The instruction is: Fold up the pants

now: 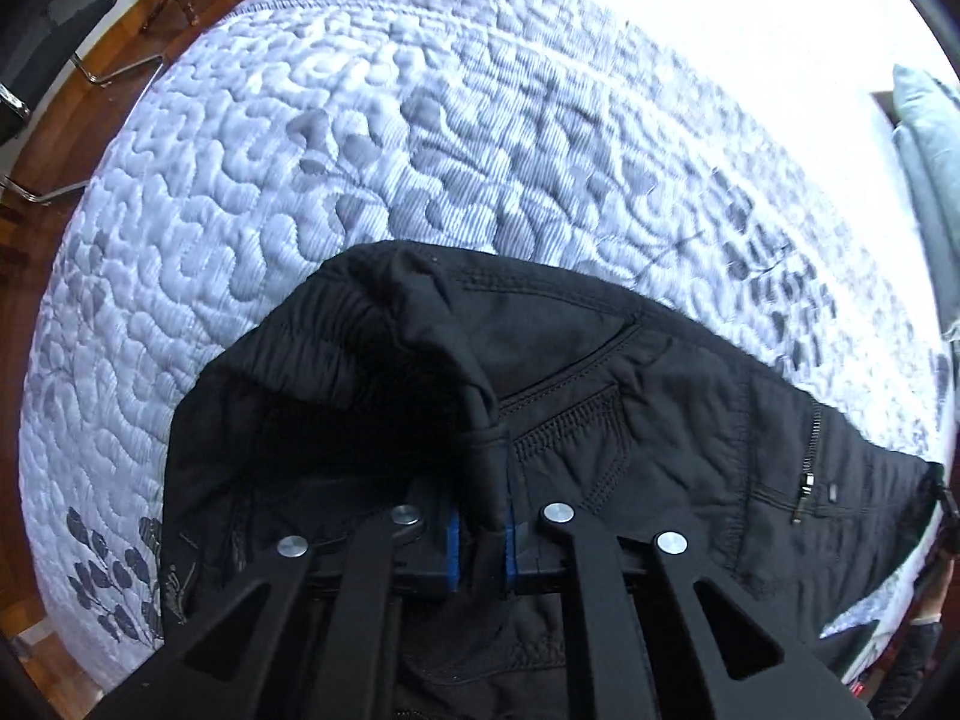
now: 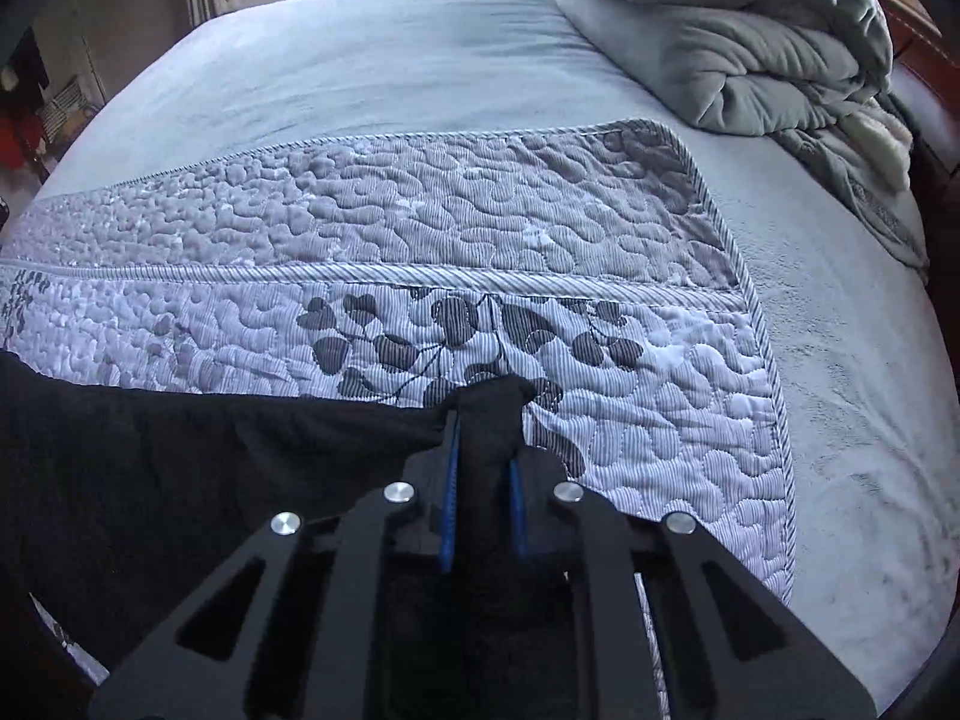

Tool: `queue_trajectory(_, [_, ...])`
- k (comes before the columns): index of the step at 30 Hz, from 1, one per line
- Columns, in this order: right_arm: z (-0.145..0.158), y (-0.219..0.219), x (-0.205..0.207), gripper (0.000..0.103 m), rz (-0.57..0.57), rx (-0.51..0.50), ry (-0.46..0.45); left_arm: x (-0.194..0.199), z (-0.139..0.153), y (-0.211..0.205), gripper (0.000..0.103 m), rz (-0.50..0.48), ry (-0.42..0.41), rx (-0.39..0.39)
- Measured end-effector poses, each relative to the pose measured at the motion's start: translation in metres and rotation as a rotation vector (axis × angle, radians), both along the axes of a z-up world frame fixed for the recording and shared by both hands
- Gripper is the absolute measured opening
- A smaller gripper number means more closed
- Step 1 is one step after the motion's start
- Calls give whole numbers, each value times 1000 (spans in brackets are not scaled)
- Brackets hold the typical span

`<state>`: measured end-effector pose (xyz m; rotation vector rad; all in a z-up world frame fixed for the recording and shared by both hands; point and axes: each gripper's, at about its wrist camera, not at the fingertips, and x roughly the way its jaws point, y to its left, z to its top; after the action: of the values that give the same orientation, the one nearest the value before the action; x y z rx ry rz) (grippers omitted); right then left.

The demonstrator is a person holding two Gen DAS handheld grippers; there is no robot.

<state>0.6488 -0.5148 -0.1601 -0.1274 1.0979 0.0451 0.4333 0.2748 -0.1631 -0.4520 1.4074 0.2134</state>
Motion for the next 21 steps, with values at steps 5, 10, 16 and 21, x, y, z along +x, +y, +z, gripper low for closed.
queue_trajectory(5, [19,-1,-13,12,-10,31,-64,-11,34,-8,9,-15,-154,-31])
queue_trajectory(10, [51,-4,-46,11,-5,88,-135,-51,68,-4,9,-55,-292,-44])
queue_trajectory(16, [89,-3,-84,11,18,140,-176,-105,104,-15,9,-115,-406,-35])
queue_trajectory(21, [117,-8,-124,11,33,175,-226,-143,131,-37,9,-158,-502,-74])
